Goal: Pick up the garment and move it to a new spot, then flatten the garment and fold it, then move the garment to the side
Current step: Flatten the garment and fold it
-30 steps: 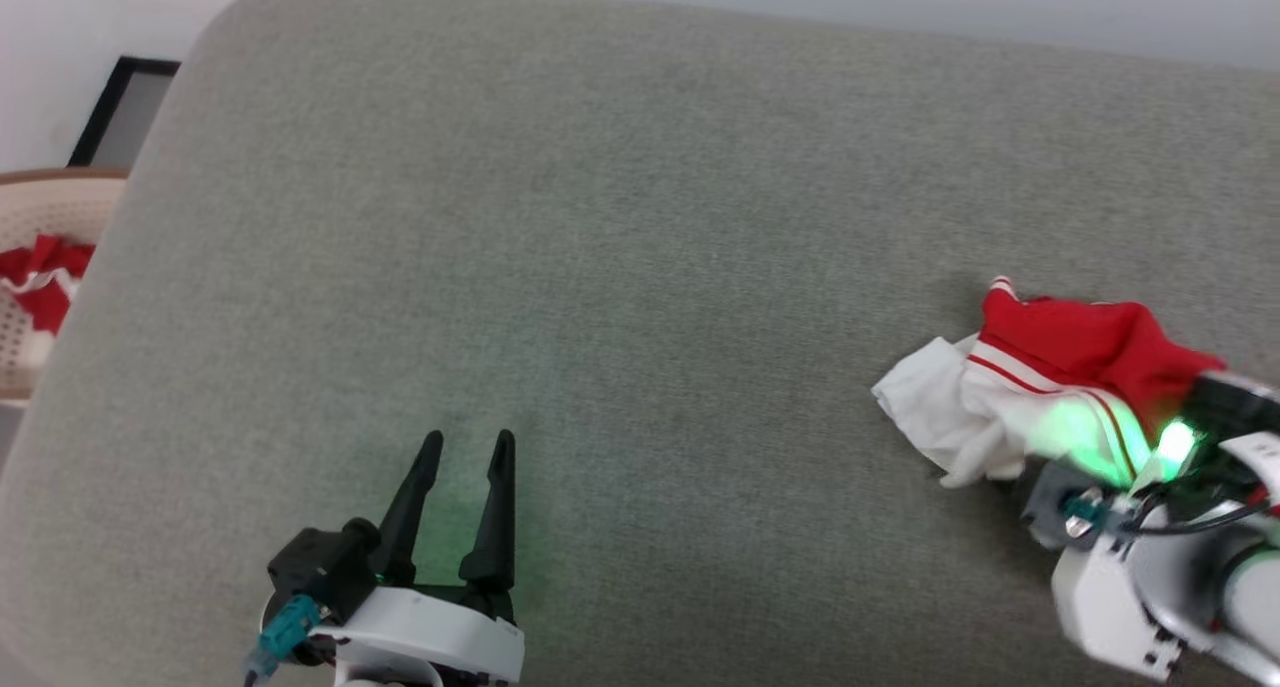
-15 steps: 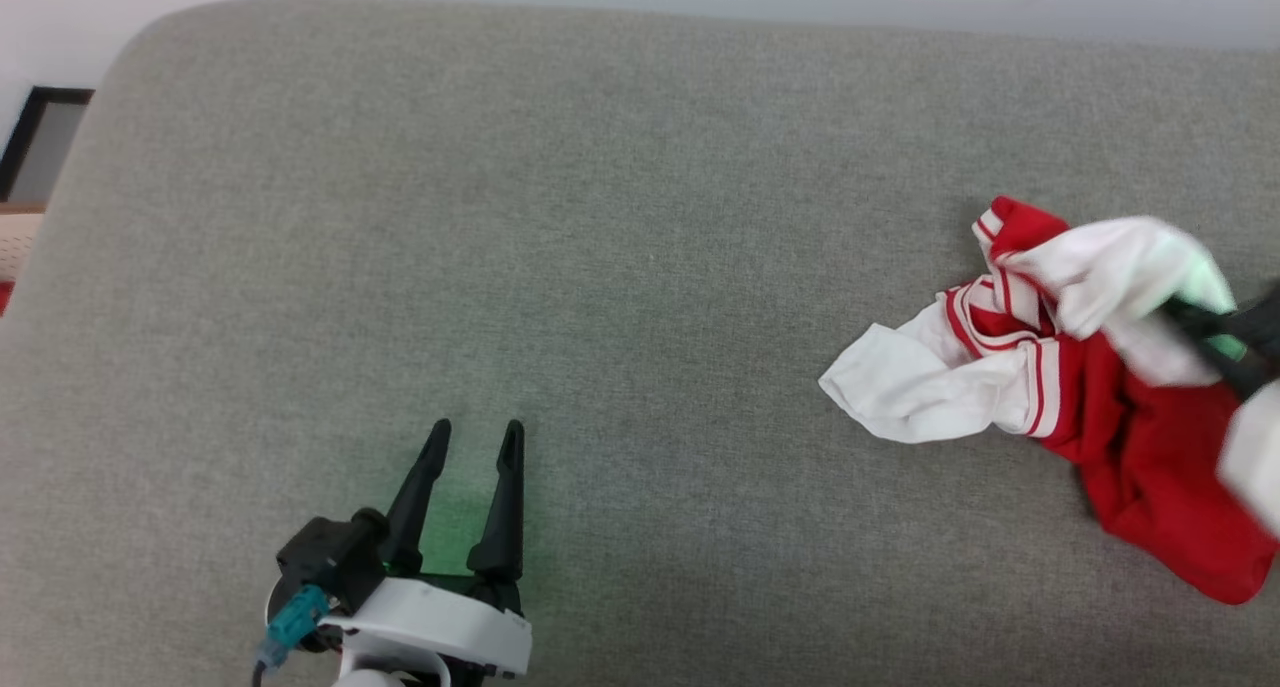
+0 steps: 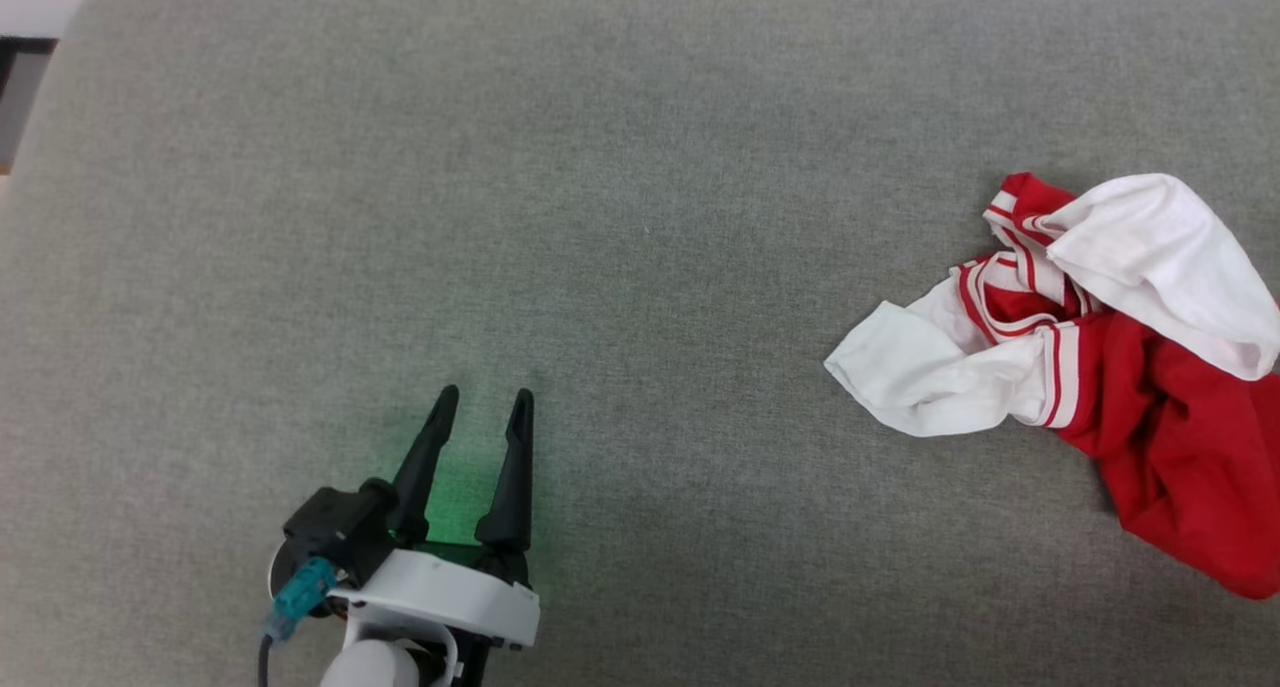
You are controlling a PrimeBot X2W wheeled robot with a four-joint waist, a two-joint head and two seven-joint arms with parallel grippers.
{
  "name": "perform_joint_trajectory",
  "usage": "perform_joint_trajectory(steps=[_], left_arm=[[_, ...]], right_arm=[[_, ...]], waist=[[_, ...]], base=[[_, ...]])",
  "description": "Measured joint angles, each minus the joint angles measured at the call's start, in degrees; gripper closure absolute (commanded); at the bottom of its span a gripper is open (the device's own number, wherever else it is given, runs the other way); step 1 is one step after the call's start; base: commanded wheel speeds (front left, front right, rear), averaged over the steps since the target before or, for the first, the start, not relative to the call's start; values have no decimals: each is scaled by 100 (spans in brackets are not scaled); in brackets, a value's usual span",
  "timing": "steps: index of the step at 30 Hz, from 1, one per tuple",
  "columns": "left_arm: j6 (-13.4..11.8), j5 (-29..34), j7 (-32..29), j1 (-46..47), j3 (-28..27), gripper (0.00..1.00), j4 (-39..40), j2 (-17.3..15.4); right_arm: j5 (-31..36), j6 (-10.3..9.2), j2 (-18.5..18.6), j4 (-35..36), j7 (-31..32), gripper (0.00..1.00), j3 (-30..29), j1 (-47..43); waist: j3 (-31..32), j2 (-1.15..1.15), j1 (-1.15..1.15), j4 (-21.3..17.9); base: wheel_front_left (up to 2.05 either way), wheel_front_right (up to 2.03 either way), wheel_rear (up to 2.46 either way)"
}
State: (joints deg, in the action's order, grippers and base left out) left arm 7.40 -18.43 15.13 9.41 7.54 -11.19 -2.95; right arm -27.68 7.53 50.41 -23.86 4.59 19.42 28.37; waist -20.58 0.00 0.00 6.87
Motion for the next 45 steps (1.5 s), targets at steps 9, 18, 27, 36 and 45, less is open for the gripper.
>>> perform_joint_trajectory(steps=[9, 18, 27, 36, 45], left_arm=[[0, -120, -1, 322, 326, 0, 41, -402], [9, -1374, -1147, 1788, 2345, 0, -149, -2123], [8, -4298, -4847, 3584, 3667, 0, -158, -2535], [-185, -4921, -6362, 4475, 3891, 0, -1300, -2137], [-148, -4809, -6451, 4637, 4091, 100, -1891, -1984]], right_arm=[[-302, 1, -794, -683, -1389, 0, -625, 252], [-722, 0, -2016, 364, -1956, 0, -2071, -378], [-639, 0, -2807, 1778, -1969, 0, -2371, -942], [-592, 0, -3060, 2075, -1970, 0, -2202, -999], [-542, 0, -3234, 2162, -1970, 0, -2232, -995]], waist=[[4, 0, 0, -149], [239, 0, 0, -518], [294, 0, 0, -1066], [129, 0, 0, -1699], [-91, 0, 0, -2153]], base=[[0, 0, 0], [0, 0, 0], [0, 0, 0], [0, 0, 0], [0, 0, 0]])
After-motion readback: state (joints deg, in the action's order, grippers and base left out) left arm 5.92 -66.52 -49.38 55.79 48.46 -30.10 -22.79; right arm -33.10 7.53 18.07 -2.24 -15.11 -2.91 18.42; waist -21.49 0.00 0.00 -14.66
